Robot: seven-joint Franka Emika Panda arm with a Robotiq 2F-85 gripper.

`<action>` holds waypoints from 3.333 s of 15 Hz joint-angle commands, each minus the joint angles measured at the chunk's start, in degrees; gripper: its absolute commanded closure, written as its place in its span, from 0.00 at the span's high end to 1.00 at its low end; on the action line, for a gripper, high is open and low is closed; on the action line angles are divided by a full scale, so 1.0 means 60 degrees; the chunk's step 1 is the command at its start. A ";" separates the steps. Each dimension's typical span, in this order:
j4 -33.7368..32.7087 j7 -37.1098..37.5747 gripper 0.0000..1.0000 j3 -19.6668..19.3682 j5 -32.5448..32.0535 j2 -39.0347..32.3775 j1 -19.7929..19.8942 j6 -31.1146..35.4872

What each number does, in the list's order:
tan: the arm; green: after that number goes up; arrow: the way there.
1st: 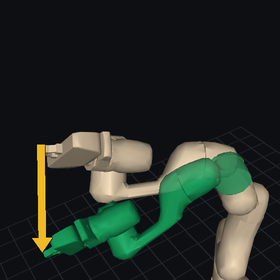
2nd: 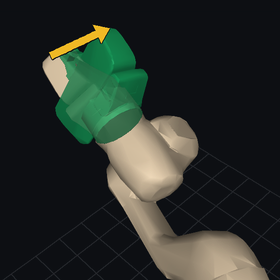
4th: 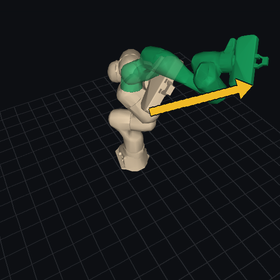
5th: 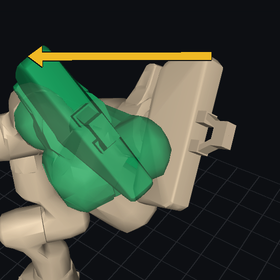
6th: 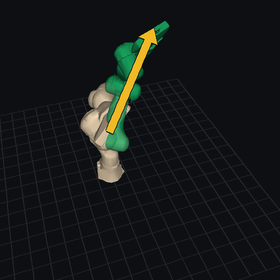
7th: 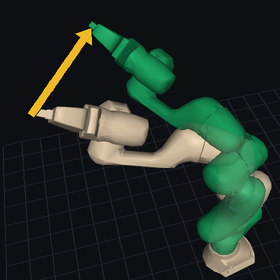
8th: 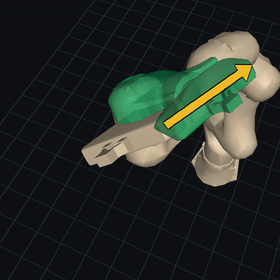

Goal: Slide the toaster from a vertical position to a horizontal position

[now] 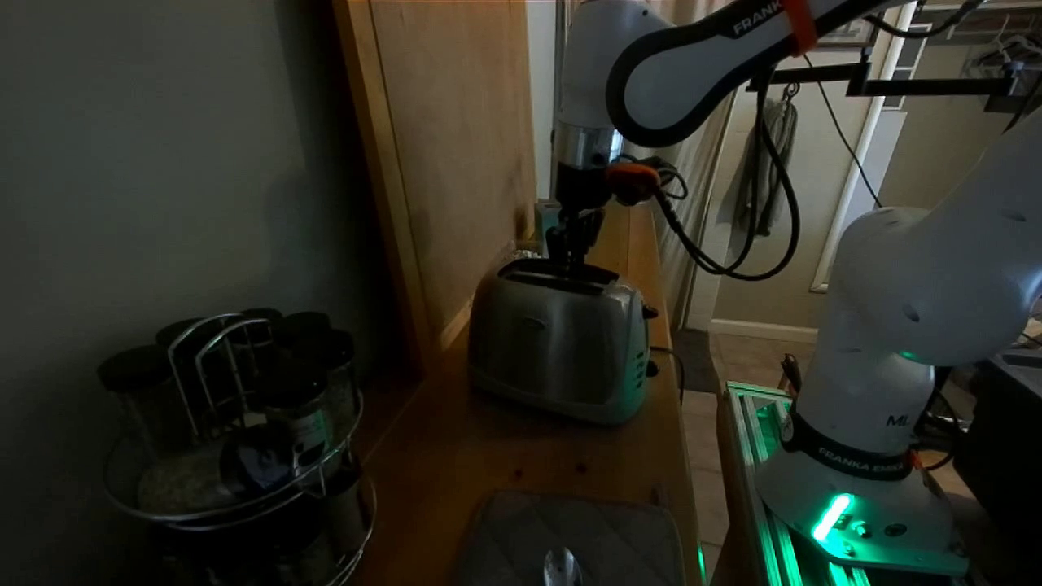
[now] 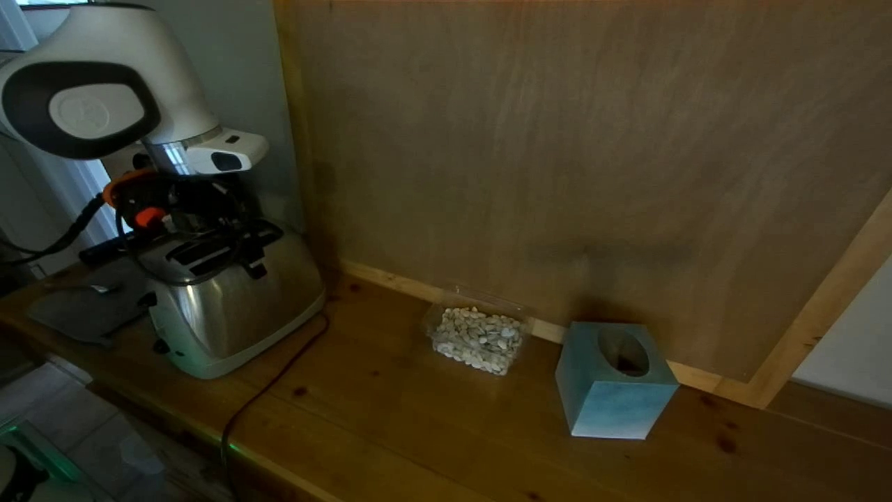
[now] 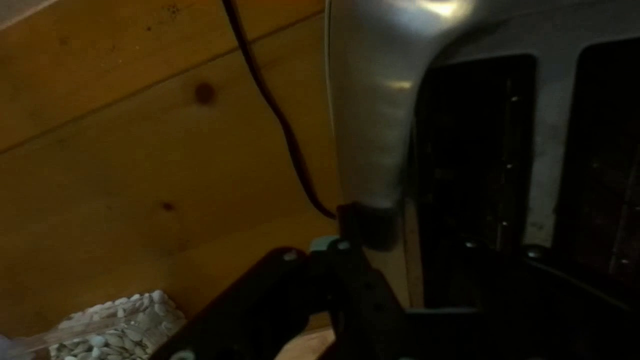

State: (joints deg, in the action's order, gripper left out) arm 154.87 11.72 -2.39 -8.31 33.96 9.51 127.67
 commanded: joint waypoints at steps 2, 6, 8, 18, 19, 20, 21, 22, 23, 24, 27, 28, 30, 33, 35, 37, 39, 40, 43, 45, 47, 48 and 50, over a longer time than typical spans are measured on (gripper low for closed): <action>0.0306 0.1682 0.09 0.0358 -0.0018 0.0852 0.0776 -0.0151; 0.0388 0.2728 0.09 0.0586 0.0086 0.1244 0.1178 -0.0600; 0.0361 0.3129 0.09 0.0709 0.0041 0.1349 0.1309 -0.0819; 0.0431 0.2771 0.09 0.0583 0.0022 0.0801 0.1210 -0.0723; 0.0411 0.3123 0.09 0.0611 -0.0007 0.0732 0.1397 -0.0508; 0.0405 0.3575 0.09 0.0669 0.0029 0.0716 0.1576 -0.0472; 0.0269 0.4063 0.09 0.0732 0.0154 0.0609 0.1709 -0.0674; 0.0181 0.4295 0.09 0.0715 0.0157 0.0563 0.1792 -0.0709; 0.0160 0.4543 0.09 0.0687 0.0152 0.0598 0.1867 -0.0616; 0.0132 0.4836 0.09 0.0676 0.0150 0.0595 0.1919 -0.0572; 0.0092 0.5844 0.09 0.0729 0.0029 0.0552 0.2160 -0.0545; 0.0135 0.6230 0.09 0.0819 -0.0117 0.0580 0.2277 -0.0481; 0.0068 0.7057 0.09 0.0989 -0.0145 0.0550 0.2376 -0.0582; -0.0024 0.8408 0.09 0.1268 -0.0180 0.0497 0.2477 -0.0819; -0.0146 0.9115 0.09 0.1396 -0.0249 0.0392 0.2426 -0.0996; -0.0312 0.9654 0.09 0.1441 -0.0259 0.0265 0.2310 -0.1262; -0.0484 1.0039 0.09 0.1385 -0.0237 0.0142 0.2222 -0.1626; -0.0585 1.0259 0.09 0.1405 -0.0206 0.0035 0.2144 -0.1747; -0.0838 1.0551 0.09 0.1261 -0.0022 -0.0125 0.1925 -0.2120; -0.0964 1.0793 0.09 0.1215 -0.0016 -0.0192 0.1846 -0.2286; -0.0993 1.1013 0.09 0.1189 -0.0085 -0.0223 0.1803 -0.2318; -0.1012 1.1099 0.09 0.1163 -0.0082 -0.0251 0.1770 -0.2366; -0.0958 1.1227 0.09 0.1084 -0.0065 -0.0263 0.1742 -0.2359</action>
State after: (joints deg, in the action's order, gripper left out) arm 151.21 75.26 5.41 -8.78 33.03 21.25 114.64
